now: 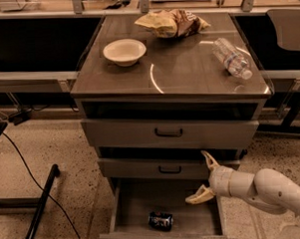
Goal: Pick pepsi can from bottom drawer and place on counter
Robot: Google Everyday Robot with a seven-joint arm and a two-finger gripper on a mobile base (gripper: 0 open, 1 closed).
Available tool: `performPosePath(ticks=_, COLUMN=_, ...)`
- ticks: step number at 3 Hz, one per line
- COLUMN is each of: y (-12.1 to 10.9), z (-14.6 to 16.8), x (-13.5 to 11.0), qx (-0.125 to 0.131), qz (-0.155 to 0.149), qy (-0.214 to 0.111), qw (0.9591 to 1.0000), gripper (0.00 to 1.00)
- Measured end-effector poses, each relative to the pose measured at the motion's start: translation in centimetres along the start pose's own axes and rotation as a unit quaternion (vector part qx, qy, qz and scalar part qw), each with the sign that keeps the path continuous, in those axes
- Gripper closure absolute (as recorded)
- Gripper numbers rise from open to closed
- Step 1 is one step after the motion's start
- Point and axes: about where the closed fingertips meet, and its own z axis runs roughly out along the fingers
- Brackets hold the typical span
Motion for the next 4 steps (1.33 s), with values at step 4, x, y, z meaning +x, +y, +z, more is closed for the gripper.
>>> performPosePath(ticks=4, y=8.8, z=6.9, x=18.1, qx=-0.138, qz=0.016, qy=-0.034, qw=0.9898, gripper=0.26)
